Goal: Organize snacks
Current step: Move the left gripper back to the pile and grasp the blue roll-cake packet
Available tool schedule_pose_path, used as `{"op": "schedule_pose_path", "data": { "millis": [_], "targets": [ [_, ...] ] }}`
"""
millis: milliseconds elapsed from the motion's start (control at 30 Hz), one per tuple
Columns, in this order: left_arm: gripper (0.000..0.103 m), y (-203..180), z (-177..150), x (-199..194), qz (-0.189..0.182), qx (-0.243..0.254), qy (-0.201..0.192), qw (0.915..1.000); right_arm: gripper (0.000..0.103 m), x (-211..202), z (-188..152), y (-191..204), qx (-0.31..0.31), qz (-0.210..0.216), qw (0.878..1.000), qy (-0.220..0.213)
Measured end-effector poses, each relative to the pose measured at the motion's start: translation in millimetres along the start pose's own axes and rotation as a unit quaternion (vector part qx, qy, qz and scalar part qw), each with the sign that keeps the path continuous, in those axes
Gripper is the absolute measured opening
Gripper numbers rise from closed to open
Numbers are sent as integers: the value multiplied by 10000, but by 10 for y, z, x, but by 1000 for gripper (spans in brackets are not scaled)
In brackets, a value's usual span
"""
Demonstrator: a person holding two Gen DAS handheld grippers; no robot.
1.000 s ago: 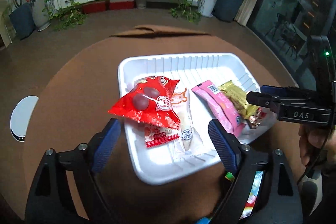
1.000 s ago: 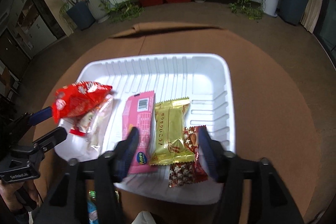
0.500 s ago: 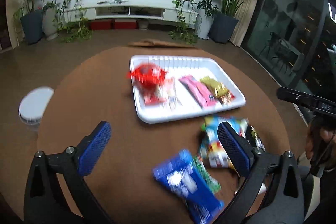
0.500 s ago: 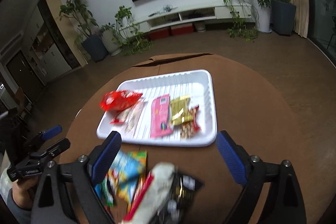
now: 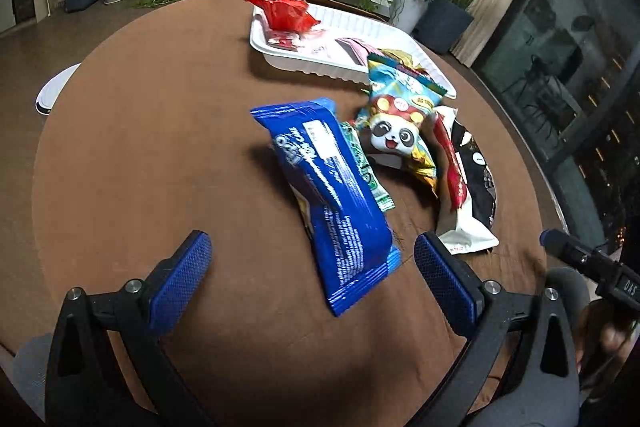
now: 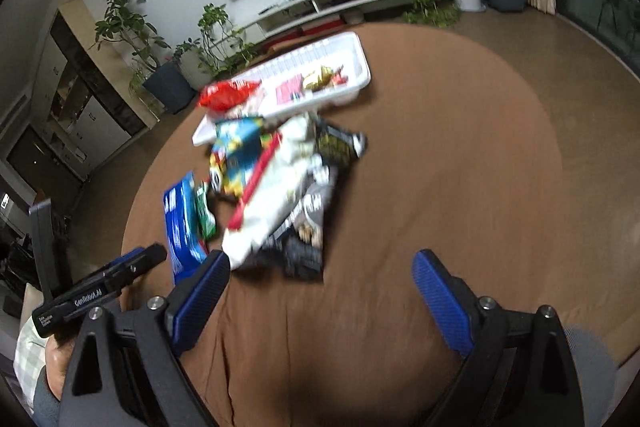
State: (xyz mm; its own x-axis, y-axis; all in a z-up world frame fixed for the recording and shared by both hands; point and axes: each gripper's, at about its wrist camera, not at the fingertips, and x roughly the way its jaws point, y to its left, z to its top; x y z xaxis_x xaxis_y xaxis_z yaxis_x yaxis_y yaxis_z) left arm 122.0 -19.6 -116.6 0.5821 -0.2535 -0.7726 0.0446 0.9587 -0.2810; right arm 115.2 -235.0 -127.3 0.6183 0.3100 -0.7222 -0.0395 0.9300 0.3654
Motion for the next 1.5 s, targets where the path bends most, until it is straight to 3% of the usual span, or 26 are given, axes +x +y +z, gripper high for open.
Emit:
{"op": "schedule_pose_path", "data": {
  "millis": [433, 567, 667, 1033, 1333, 1500],
  "targets": [
    [101, -43, 262, 186, 444, -125, 149, 9988, 92, -1, 75, -3, 117, -126, 9998, -72],
    [85, -46, 387, 389, 446, -75, 389, 9982, 92, -15, 136, -24, 142, -132, 9998, -101],
    [79, -42, 413, 459, 469, -15, 433, 9980, 92, 16, 173, -21, 110, -154, 9998, -51],
    [79, 248, 541, 467, 621, -32, 547, 9966, 91, 325, 375, 121, -324, -499, 9978, 305],
    [79, 189, 451, 471, 867, 455, 714, 9926, 88, 599, 428, 261, -659, -828, 9929, 541],
    [79, 162, 454, 514, 922, 767, 791, 9896, 81, 715, 470, 212, -736, -1047, 9893, 698]
  ]
}}
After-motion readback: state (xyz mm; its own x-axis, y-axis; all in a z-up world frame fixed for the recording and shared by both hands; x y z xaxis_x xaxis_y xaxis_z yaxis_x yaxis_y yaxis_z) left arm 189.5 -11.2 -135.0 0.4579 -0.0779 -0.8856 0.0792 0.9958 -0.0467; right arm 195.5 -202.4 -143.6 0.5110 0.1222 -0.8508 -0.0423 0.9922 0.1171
